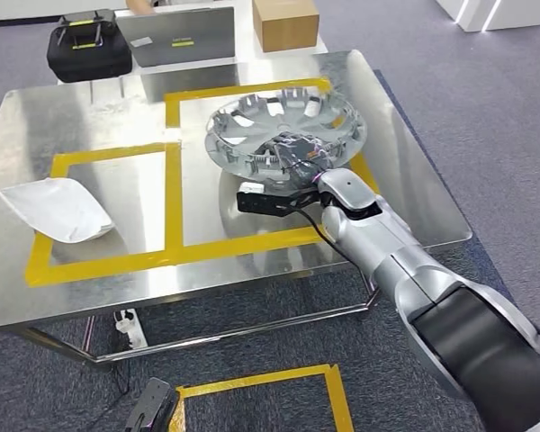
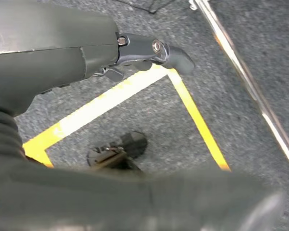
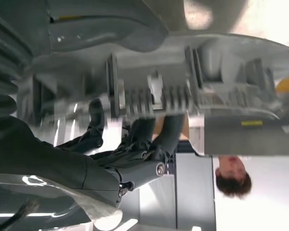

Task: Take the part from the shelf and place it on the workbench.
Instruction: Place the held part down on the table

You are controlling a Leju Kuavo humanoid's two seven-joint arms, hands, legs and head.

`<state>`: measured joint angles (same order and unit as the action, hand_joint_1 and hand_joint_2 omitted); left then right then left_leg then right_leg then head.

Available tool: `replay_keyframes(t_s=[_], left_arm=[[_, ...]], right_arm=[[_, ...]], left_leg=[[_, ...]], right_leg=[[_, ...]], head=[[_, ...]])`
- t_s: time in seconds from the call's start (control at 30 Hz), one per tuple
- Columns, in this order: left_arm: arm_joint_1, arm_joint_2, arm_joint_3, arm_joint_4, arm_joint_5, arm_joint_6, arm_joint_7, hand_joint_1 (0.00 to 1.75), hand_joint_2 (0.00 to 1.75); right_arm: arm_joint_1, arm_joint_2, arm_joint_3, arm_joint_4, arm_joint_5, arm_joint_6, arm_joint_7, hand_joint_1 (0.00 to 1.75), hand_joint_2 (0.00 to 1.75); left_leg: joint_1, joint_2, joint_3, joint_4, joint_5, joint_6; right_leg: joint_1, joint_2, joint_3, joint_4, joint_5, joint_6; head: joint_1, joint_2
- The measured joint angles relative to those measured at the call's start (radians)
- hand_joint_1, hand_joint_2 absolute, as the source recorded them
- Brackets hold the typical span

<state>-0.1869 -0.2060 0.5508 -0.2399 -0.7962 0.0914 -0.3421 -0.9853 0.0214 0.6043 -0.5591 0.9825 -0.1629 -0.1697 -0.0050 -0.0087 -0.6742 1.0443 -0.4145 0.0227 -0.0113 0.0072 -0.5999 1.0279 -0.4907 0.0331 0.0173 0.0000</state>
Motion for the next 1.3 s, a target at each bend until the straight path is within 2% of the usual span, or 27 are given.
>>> replay_keyframes(t_s=[0.07,0.13,0.2,0.23,0.27,0.3,0.37,0.4,0.43,0.47,0.57,0.63,0.7,0.73,0.77,0.8,0.87,0.93,0.97,1.03,1.07,1.1,1.13,1.2,1.23,1.27,1.3], left_arm=[[0.002,0.001,-0.004,0.0,0.004,0.005,0.003,0.0,0.0],[0.001,0.0,-0.006,0.0,0.01,0.013,0.005,0.0,0.0],[0.003,0.0,-0.007,0.0,0.015,0.021,0.006,0.0,0.0],[0.005,0.0,-0.007,0.0,0.018,0.023,0.006,0.0,0.0],[0.007,0.0,-0.007,0.0,0.022,0.025,0.007,0.0,0.0],[0.009,0.0,-0.007,0.0,0.026,0.026,0.006,0.0,0.0],[0.011,0.0,-0.008,0.0,0.031,0.027,0.007,0.0,0.0],[0.011,0.0,-0.009,0.0,0.032,0.027,0.008,0.0,0.0],[0.012,0.001,-0.01,0.0,0.032,0.027,0.009,0.0,0.0],[0.013,0.001,-0.012,0.0,0.032,0.026,0.011,0.0,0.0],[0.015,0.002,-0.013,0.0,0.033,0.023,0.015,0.0,0.0],[0.014,0.003,-0.015,0.0,0.034,0.019,0.016,0.0,0.0],[0.015,0.004,-0.019,0.0,0.039,0.014,0.016,0.0,0.0],[0.016,0.004,-0.02,0.0,0.044,0.012,0.014,0.0,0.0],[0.019,0.004,-0.02,0.0,0.052,0.012,0.01,0.0,0.0],[0.023,0.004,-0.02,0.0,0.06,0.013,0.005,0.0,0.0],[0.033,0.005,-0.019,0.0,0.08,0.021,-0.008,0.0,0.0],[0.044,0.007,-0.015,0.0,0.102,0.034,-0.026,0.0,0.0],[0.051,0.008,-0.01,0.0,0.115,0.04,-0.036,0.0,0.0],[0.071,0.01,0.005,0.0,0.144,0.051,-0.059,0.0,0.0],[0.083,0.011,0.016,0.0,0.161,0.056,-0.072,0.0,0.0],[0.095,0.011,0.028,0.0,0.179,0.061,-0.086,0.0,0.0],[0.105,0.011,0.041,0.0,0.194,0.064,-0.097,0.0,0.0],[0.124,0.011,0.066,0.0,0.215,0.068,-0.111,0.0,0.0],[0.132,0.011,0.075,0.0,0.219,0.068,-0.115,0.0,0.0],[0.137,0.011,0.082,0.0,0.221,0.069,-0.117,0.0,0.0],[0.141,0.011,0.088,0.0,0.222,0.069,-0.118,0.0,0.0]], right_arm=[[-0.012,0.002,-0.002,0.024,-0.007,0.007,0.0,0.0,0.0],[-0.021,0.003,-0.008,0.041,-0.022,-0.001,-0.015,0.0,0.0],[-0.018,0.003,-0.019,0.05,-0.046,-0.025,-0.051,0.0,0.0],[-0.009,0.002,-0.026,0.05,-0.06,-0.042,-0.074,0.0,0.0],[0.001,0.001,-0.033,0.045,-0.075,-0.057,-0.098,0.0,0.0],[0.013,-0.001,-0.04,0.036,-0.089,-0.071,-0.12,0.0,0.0],[0.031,-0.005,-0.053,0.002,-0.115,-0.082,-0.151,0.0,0.0],[0.038,-0.007,-0.058,-0.02,-0.125,-0.078,-0.159,0.0,0.0],[0.046,-0.008,-0.06,-0.043,-0.133,-0.07,-0.164,0.0,0.0],[0.055,-0.01,-0.062,-0.066,-0.139,-0.061,-0.166,0.0,0.0],[0.078,-0.015,-0.065,-0.116,-0.159,-0.039,-0.166,0.0,0.0],[0.089,-0.016,-0.069,-0.148,-0.175,-0.034,-0.169,0.0,0.0],[0.112,-0.017,-0.075,-0.187,-0.211,-0.032,-0.183,0.0,0.0],[0.134,-0.017,-0.082,-0.212,-0.243,-0.031,-0.196,0.0,0.0],[0.164,-0.018,-0.092,-0.249,-0.287,-0.031,-0.211,0.0,0.0],[0.201,-0.019,-0.105,-0.297,-0.337,-0.032,-0.227,0.0,0.0],[0.296,-0.021,-0.141,-0.422,-0.442,-0.034,-0.256,0.0,0.0],[0.406,-0.021,-0.183,-0.56,-0.546,-0.03,-0.279,0.0,0.0],[0.464,-0.021,-0.204,-0.626,-0.597,-0.026,-0.291,0.0,0.0],[0.589,-0.02,-0.247,-0.74,-0.702,-0.006,-0.327,0.0,0.0],[0.656,-0.018,-0.27,-0.793,-0.758,0.009,-0.351,0.0,0.0],[0.722,-0.014,-0.293,-0.842,-0.815,0.028,-0.373,0.0,0.0],[0.784,-0.009,-0.315,-0.882,-0.864,0.048,-0.389,0.0,0.0],[0.883,0.0,-0.352,-0.94,-0.921,0.079,-0.406,0.0,0.0],[0.919,0.002,-0.366,-0.96,-0.932,0.087,-0.409,0.0,0.0],[0.946,0.004,-0.377,-0.978,-0.936,0.091,-0.411,0.0,0.0],[0.964,0.007,-0.386,-0.991,-0.938,0.094,-0.412,0.0,0.0]], left_leg=[[0.006,0.001,0.008,-0.012,0.0,0.005],[0.011,0.002,0.017,-0.022,0.001,0.011],[0.011,0.002,0.018,-0.023,0.0,0.015],[0.011,0.002,0.019,-0.022,-0.001,0.016],[0.011,0.002,0.02,-0.022,-0.002,0.016],[0.011,0.001,0.022,-0.022,-0.002,0.016],[0.01,-0.001,0.025,-0.02,-0.005,0.012],[0.007,-0.001,0.025,-0.018,-0.006,0.008],[0.006,-0.001,0.025,-0.016,-0.006,0.003],[0.004,0.0,0.024,-0.015,-0.005,-0.002],[0.007,0.001,0.022,-0.009,-0.011,-0.016],[0.01,0.002,0.001,0.052,-0.062,-0.027],[0.012,0.002,-0.036,0.175,-0.136,-0.035],[0.013,0.002,-0.05,0.227,-0.16,-0.037],[0.013,0.002,-0.05,0.25,-0.168,-0.037],[0.013,0.002,-0.033,0.236,-0.158,-0.036],[0.012,0.002,0.047,0.115,-0.11,-0.028],[0.009,0.0,0.113,0.001,-0.084,-0.019],[0.007,-0.001,0.125,-0.022,-0.083,-0.016],[0.005,-0.003,0.125,-0.027,-0.077,-0.009],[0.006,-0.003,0.124,-0.031,-0.071,-0.002],[0.008,-0.002,0.121,-0.036,-0.064,0.005],[0.01,-0.001,0.117,-0.04,-0.057,0.013],[0.01,0.002,0.099,-0.04,-0.044,0.021],[0.009,0.004,0.087,-0.039,-0.037,0.022],[0.008,0.006,0.076,-0.039,-0.029,0.021],[0.008,0.007,0.064,-0.038,-0.021,0.02]], right_leg=[[0.0,-0.001,-0.005,0.007,-0.011,0.01],[0.0,-0.001,-0.042,0.078,-0.052,0.017],[0.0,-0.002,-0.109,0.207,-0.1,0.022],[-0.001,-0.002,-0.136,0.253,-0.109,0.025],[-0.001,-0.002,-0.147,0.265,-0.1,0.026],[-0.001,-0.003,-0.138,0.237,-0.073,0.026],[0.0,-0.006,-0.077,0.105,-0.004,0.022],[0.001,-0.007,-0.046,0.046,0.017,0.018],[0.002,-0.007,-0.025,0.008,0.026,0.013],[0.004,-0.006,-0.016,-0.006,0.026,0.008],[0.003,-0.004,-0.014,-0.01,0.035,-0.009],[-0.001,-0.006,-0.013,-0.014,0.042,-0.02],[-0.001,-0.007,-0.015,-0.014,0.044,-0.024],[0.0,-0.008,-0.016,-0.013,0.046,-0.024],[0.0,-0.009,-0.018,-0.013,0.047,-0.024],[0.0,-0.01,-0.019,-0.013,0.049,-0.024],[0.001,-0.01,-0.021,-0.013,0.052,-0.021],[0.004,-0.012,-0.024,-0.012,0.056,-0.015],[0.005,-0.013,-0.025,-0.013,0.059,-0.01],[0.004,-0.015,-0.026,-0.016,0.065,0.002],[0.003,-0.014,-0.028,-0.013,0.058,0.007],[0.002,-0.012,-0.034,0.0,0.037,0.012],[0.001,-0.011,-0.048,0.034,0.001,0.016],[0.001,-0.009,-0.089,0.16,-0.092,0.022],[0.0,-0.008,-0.105,0.224,-0.125,0.024],[0.0,-0.009,-0.109,0.264,-0.137,0.026],[0.0,-0.009,-0.095,0.268,-0.128,0.027]], head=[[0.001,0.0],[0.004,0.0],[0.005,0.0],[0.005,0.0],[0.005,0.0],[0.005,0.0],[0.005,0.0],[0.005,0.0],[0.004,0.0],[0.003,0.0],[0.002,0.0],[0.0,0.0],[-0.003,0.0],[-0.003,0.0],[-0.003,0.0],[-0.002,0.0],[-0.002,0.0],[-0.002,0.0],[-0.002,0.0],[-0.001,0.0],[-0.001,0.0],[0.0,0.0],[0.002,0.0],[0.004,0.0],[0.004,0.0],[0.004,0.0],[0.005,0.0]])
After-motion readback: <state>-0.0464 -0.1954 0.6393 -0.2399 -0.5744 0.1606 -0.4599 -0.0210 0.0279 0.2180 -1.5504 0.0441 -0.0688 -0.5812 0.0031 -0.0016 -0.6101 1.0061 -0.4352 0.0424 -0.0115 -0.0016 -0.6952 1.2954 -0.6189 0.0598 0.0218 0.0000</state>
